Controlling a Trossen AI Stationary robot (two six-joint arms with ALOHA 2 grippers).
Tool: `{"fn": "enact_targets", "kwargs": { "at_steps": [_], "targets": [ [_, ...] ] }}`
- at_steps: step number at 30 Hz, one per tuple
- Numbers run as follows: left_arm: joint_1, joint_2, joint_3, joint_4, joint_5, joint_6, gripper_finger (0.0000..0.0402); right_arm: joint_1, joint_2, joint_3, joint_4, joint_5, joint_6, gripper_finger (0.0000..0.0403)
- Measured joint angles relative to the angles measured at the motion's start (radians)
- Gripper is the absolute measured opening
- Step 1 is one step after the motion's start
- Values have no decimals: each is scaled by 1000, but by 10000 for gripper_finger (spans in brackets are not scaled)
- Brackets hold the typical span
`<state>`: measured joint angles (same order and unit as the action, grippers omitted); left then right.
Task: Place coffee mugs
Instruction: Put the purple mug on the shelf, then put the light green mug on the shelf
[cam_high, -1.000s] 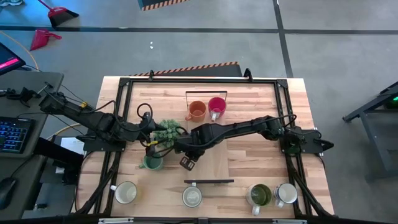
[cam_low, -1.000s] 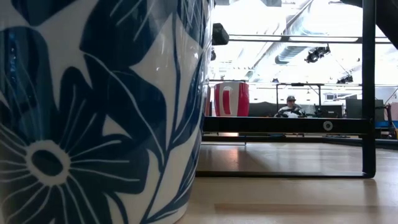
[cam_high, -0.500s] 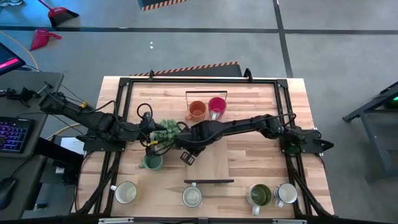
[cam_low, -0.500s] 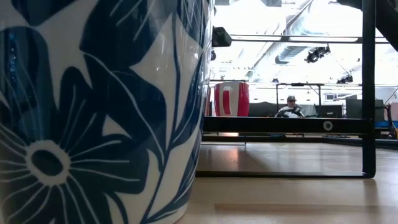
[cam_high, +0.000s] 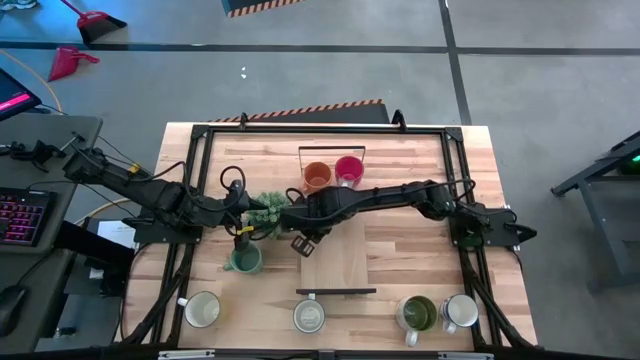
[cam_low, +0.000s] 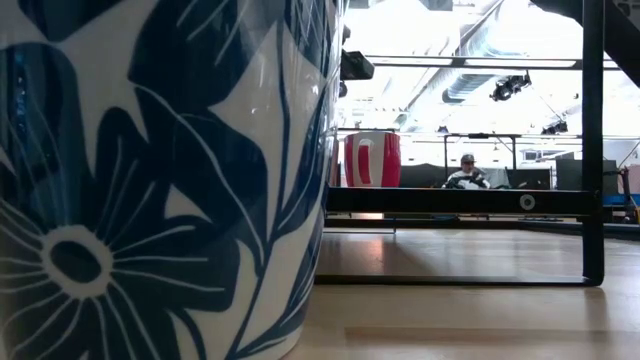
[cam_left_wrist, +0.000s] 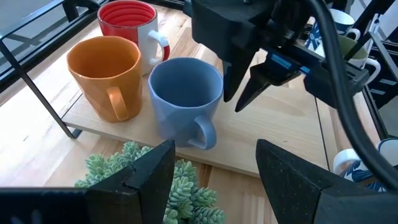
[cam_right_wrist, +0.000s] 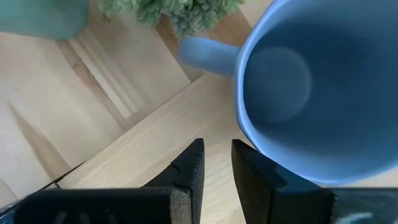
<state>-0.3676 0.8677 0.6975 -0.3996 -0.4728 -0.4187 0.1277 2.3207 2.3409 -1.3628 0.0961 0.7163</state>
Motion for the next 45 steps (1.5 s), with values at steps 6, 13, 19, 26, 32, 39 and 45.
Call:
{"fn": "enact_targets", "kwargs": {
  "at_steps": [6, 13, 19, 26, 32, 39, 45],
  "targets": [
    [0, 0, 0, 0, 0, 0, 213, -11, 0, 0, -2, 4, -1, 71],
    [0, 0, 0, 0, 0, 0, 213, -13, 0, 0, 0, 4, -1, 71],
    [0, 0, 0, 0, 0, 0, 213, -12, 0, 0, 0, -1, 4, 71],
    [0, 0, 0, 0, 73, -17, 213, 11, 0, 0, -122, -104, -34, 71],
    [0, 0, 0, 0, 77, -24, 213, 68, -56, 0, -201, -97, -79, 71],
    [0, -1, 0, -5, 78, -25, 213, 153, -250, -6, -208, 146, -118, 71],
    [0, -3, 0, 1, 78, -30, 213, 184, -454, -118, -205, 388, -84, 71]
  ]
}}
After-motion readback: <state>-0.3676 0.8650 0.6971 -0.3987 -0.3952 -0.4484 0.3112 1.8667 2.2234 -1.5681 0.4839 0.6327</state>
